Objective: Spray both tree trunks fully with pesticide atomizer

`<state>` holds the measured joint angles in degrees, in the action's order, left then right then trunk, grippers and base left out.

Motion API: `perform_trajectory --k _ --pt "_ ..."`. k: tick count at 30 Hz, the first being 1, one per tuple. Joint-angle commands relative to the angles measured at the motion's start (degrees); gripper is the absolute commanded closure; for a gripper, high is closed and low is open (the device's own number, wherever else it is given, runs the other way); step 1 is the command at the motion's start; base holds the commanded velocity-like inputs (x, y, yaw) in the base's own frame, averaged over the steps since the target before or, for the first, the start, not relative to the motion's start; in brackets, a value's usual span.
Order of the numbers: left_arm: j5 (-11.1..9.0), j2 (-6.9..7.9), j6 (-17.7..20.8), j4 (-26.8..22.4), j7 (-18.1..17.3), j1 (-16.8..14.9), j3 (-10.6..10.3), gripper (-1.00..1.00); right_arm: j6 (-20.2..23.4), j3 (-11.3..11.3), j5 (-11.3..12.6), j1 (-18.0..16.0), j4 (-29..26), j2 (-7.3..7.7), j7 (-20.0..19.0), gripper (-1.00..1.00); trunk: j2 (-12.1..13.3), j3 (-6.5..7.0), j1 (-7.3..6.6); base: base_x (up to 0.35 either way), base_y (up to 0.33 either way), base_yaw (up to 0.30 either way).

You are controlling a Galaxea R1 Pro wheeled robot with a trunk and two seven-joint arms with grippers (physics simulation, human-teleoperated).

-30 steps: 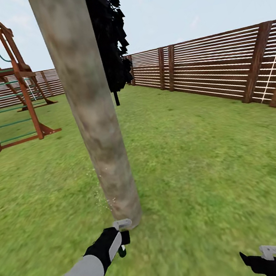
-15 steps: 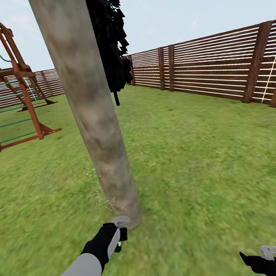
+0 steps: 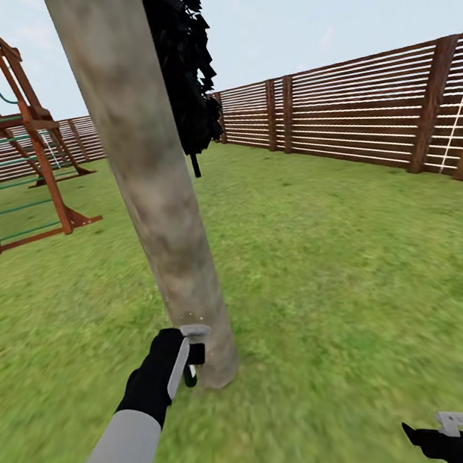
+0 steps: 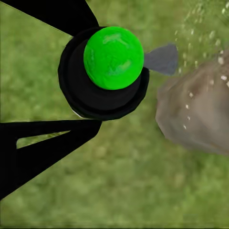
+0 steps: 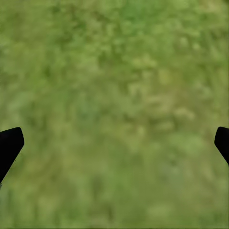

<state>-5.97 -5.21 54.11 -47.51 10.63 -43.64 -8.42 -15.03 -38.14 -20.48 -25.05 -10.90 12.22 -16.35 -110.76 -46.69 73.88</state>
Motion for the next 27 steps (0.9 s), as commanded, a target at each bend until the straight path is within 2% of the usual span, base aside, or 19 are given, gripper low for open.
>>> perform_trajectory --k 1,3,6,8,9,10,12,14,19,22,24,27 --pt "0.33 -0.78 0.25 -0.39 0.00 -0.10 -0.01 1.00 0.00 0.00 0.00 -0.01 0.00 0.00 0.00 -1.00 0.00 0.00 0.00 0.277 0.000 0.000" --pt "0.40 -1.45 0.35 -0.59 0.00 -0.52 -0.05 1.00 0.00 0.03 0.00 0.00 0.00 0.00 0.00 -1.00 0.00 0.00 0.00 0.097 0.000 0.000" --pt "0.58 -0.86 0.57 -0.66 0.06 -0.80 0.08 1.00 0.00 0.00 0.00 0.00 0.00 0.00 0.00 -1.00 0.00 0.00 0.00 0.015 0.000 0.000" --pt "0.60 0.56 2.18 -1.45 0.05 -0.81 0.20 1.00 0.00 0.00 0.00 -0.01 0.00 -0.01 0.00 -1.00 0.00 0.00 0.00 0.002 0.000 0.000" --pt "0.56 2.34 2.92 -2.49 0.02 -0.76 0.28 1.00 0.00 0.01 0.00 -0.01 0.00 0.00 0.00 -1.00 0.00 0.00 0.00 0.000 0.000 0.000" --pt "0.48 3.47 3.13 -3.01 0.01 -0.75 0.31 1.00 0.00 0.03 0.00 0.00 0.00 0.00 0.00 -1.00 0.00 0.00 0.00 0.000 0.000 0.000" --pt "0.43 4.17 3.30 -3.59 0.00 -0.59 0.31 1.00 0.00 0.03 -0.01 0.00 0.00 -0.01 0.00 -1.00 0.00 0.00 0.00 0.000 0.000 0.000" --pt "0.45 3.71 3.33 -3.94 0.00 -0.15 0.06 1.00 0.00 0.06 0.00 0.00 0.00 0.00 0.00 -1.00 0.00 0.00 0.00 0.000 0.000 0.000" --pt "0.39 -0.19 3.28 -4.15 0.02 -1.18 -0.20 1.00 0.06 0.07 -0.08 0.00 0.06 -0.15 -0.01 -1.00 0.00 0.00 0.00 -0.146 0.000 0.000" --pt "0.40 -1.47 3.34 -5.05 0.02 -2.46 -0.20 1.00 0.00 0.08 -0.09 0.00 0.02 -0.24 -0.02 -1.00 0.00 0.00 0.00 -0.016 0.000 0.000" --pt "0.52 -1.85 3.61 -8.36 0.01 -2.79 -0.06 1.00 0.00 0.08 -0.09 0.00 0.07 -0.26 -0.05 -1.00 0.00 0.00 0.00 -0.002 0.000 0.000" --pt "0.35 -1.32 3.93 -11.12 0.00 -2.85 0.24 1.00 0.00 0.08 -0.09 0.00 0.05 -0.26 -0.08 -1.00 0.00 0.00 0.00 0.000 0.000 0.000"
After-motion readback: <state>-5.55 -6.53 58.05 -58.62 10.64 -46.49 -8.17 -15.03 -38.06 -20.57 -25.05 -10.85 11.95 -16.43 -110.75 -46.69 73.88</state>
